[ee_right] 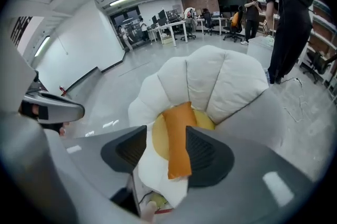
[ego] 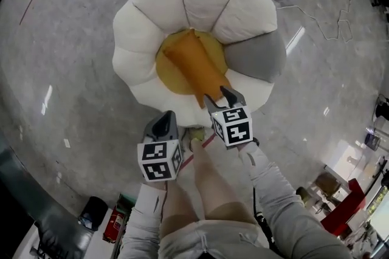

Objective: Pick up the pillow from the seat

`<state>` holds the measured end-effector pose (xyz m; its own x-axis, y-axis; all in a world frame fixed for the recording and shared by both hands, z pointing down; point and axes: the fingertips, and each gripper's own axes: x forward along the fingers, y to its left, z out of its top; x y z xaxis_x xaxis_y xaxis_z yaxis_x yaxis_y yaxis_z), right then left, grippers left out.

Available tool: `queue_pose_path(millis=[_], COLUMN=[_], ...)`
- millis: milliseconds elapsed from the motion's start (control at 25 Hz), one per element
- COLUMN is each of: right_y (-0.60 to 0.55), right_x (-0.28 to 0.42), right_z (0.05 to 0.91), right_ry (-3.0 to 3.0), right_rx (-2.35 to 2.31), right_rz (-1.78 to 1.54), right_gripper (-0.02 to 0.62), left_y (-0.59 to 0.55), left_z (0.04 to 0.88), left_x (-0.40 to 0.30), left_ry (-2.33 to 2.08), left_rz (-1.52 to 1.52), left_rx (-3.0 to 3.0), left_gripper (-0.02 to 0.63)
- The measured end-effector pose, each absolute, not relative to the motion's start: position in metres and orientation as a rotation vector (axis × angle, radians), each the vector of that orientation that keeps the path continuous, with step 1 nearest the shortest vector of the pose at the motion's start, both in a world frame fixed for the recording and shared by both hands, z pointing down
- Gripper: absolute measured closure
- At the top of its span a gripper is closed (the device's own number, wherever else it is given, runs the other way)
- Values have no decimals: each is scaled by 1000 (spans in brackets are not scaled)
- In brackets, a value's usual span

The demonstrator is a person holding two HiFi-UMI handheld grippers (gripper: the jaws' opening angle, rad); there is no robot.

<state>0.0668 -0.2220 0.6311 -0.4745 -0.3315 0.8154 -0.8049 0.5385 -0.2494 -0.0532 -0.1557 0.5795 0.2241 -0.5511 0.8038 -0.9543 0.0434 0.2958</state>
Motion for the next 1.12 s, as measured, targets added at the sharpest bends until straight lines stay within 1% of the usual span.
queue_pose_path(millis=[160, 400, 800, 840, 1120], right_y=[-233, -238, -264, -268, -278], right_x=[69, 68, 45, 43, 36], right_z=[702, 799, 881, 887, 918], right_ry=[-1995, -1940, -1856, -1842, -1759], right_rx=[862, 748, 620, 611, 561], right_rz=[843, 839, 805, 788, 716], right_gripper=[321, 184, 30, 21, 21], left_y=[-166, -157, -147, -146, -137], left_z=[631, 702, 754, 757, 766], left_x=[-49, -44, -58, -59, -66], left_ry=[-1443, -1420, -1416, -1416, -1412], left_rz=[594, 605, 614, 614, 618], left_rx=[1611, 1566, 1481, 1476, 1444], left_gripper=[601, 601, 601, 601, 601])
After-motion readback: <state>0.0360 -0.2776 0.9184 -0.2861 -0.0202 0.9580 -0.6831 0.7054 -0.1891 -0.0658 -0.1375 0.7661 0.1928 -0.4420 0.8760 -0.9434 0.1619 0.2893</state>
